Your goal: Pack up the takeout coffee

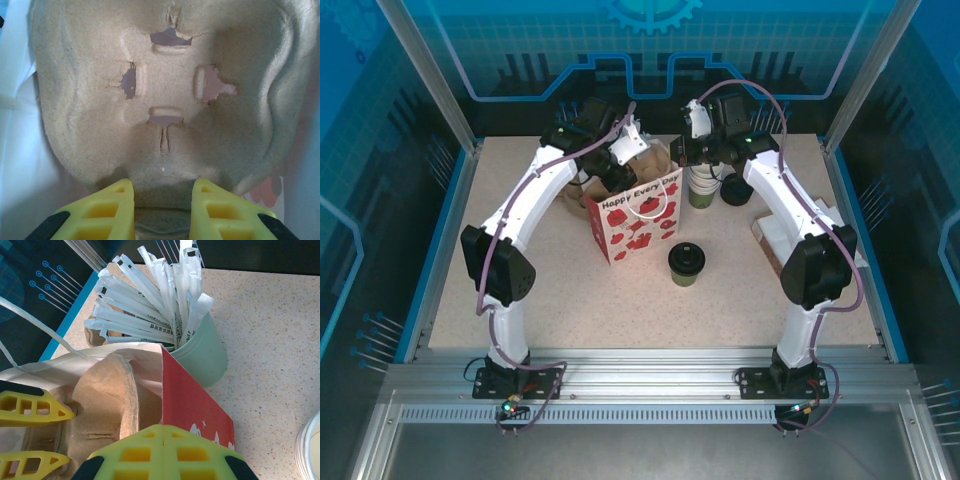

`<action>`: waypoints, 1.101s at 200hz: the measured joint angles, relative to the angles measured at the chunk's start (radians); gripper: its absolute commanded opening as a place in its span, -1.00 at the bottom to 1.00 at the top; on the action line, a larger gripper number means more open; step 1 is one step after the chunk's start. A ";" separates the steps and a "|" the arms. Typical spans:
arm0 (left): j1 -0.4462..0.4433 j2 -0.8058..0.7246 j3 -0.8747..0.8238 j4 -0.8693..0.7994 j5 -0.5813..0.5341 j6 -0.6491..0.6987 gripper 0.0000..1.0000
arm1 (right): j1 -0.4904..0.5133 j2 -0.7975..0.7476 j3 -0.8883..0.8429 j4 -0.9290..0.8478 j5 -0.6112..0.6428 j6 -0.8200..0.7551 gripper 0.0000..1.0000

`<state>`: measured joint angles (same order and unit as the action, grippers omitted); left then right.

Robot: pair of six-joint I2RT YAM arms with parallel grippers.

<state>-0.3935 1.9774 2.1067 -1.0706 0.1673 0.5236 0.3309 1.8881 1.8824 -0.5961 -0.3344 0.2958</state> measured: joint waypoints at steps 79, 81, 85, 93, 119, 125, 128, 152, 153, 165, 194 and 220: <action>-0.012 0.004 0.000 -0.028 -0.014 0.009 -0.49 | 0.000 0.005 0.006 -0.003 0.001 0.000 -0.92; -0.012 0.004 0.000 -0.028 -0.014 0.009 -0.49 | 0.000 0.006 0.007 -0.003 0.001 0.000 -0.92; -0.012 0.004 0.000 -0.029 -0.014 0.010 -0.49 | 0.000 0.007 0.009 -0.003 0.001 0.000 -0.92; -0.014 0.004 0.000 -0.032 -0.017 0.011 -0.49 | 0.000 0.009 0.010 -0.003 0.001 0.000 -0.91; -0.019 0.004 0.001 -0.042 -0.031 0.013 -0.48 | 0.000 0.012 0.010 -0.003 0.001 0.000 -0.90; -0.021 0.005 0.002 -0.045 -0.036 0.015 -0.48 | 0.001 0.012 0.010 -0.003 0.001 0.000 -0.89; -0.022 0.005 0.003 -0.046 -0.038 0.017 -0.48 | 0.001 0.012 0.010 -0.003 0.001 0.000 -0.89; -0.028 0.013 0.006 -0.051 -0.052 0.026 -0.46 | 0.003 0.013 0.011 -0.003 0.001 0.000 -0.88; -0.028 0.014 0.006 -0.051 -0.053 0.027 -0.46 | 0.002 0.013 0.011 -0.003 0.001 0.000 -0.88; -0.033 0.021 0.007 -0.052 -0.060 0.029 -0.45 | 0.003 0.013 0.011 -0.003 0.001 0.000 -0.87; -0.042 0.042 0.012 -0.059 -0.071 0.029 -0.46 | 0.003 0.013 0.011 -0.003 0.002 0.000 -0.86; -0.042 0.051 0.016 -0.062 -0.079 0.029 -0.46 | 0.003 0.013 0.011 -0.003 0.004 0.000 -0.82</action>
<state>-0.4351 2.0285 2.1231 -1.1328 0.0887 0.5522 0.3336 1.9007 1.8935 -0.5991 -0.3302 0.2955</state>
